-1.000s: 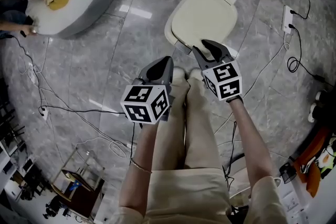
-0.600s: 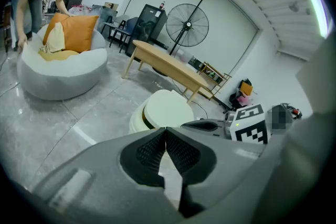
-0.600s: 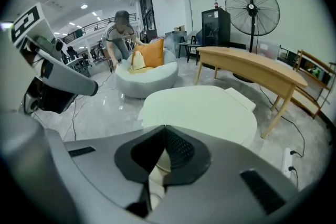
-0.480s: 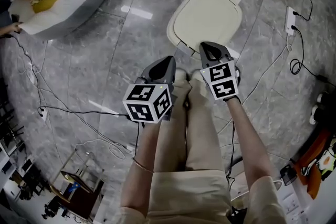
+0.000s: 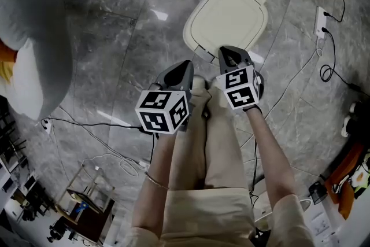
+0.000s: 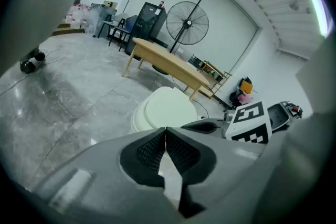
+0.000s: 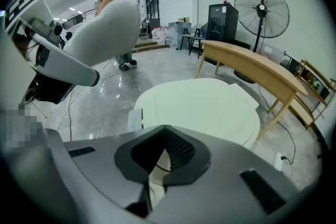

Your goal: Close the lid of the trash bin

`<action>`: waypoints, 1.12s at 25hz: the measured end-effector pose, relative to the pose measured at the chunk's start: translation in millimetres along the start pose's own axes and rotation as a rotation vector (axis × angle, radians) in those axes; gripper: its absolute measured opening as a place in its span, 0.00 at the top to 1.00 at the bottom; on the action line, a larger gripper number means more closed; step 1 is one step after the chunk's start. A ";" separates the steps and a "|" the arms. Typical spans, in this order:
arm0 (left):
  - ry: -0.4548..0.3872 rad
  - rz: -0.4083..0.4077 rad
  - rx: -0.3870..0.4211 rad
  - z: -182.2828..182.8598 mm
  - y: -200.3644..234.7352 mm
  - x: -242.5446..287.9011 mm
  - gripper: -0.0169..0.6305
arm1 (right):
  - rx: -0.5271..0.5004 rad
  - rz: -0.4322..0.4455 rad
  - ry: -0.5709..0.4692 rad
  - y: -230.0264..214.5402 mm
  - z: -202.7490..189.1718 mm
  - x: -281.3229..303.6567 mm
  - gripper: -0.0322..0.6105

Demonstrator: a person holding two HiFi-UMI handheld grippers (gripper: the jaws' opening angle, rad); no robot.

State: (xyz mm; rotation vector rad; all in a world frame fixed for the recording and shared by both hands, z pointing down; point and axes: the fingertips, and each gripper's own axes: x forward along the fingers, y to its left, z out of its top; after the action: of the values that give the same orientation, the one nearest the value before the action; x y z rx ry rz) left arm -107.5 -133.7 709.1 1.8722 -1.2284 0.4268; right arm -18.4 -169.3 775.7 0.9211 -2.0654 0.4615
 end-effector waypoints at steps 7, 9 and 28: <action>0.003 0.000 -0.003 1.2 1.0 1.5 0.94 | -0.029 -0.020 0.014 1.5 -0.4 1.7 0.94; 0.006 0.000 -0.004 0.6 1.0 0.9 0.94 | -0.033 -0.024 0.019 1.5 -0.9 1.7 0.94; -0.082 -0.044 0.076 78.9 -42.3 -60.9 0.94 | 0.154 0.019 -0.156 -6.3 79.2 -92.7 0.94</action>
State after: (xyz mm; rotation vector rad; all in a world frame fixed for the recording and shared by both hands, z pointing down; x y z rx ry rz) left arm -111.0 -153.0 602.6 1.9947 -1.2381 0.3802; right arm -17.9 -178.9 654.0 1.0572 -2.2048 0.5815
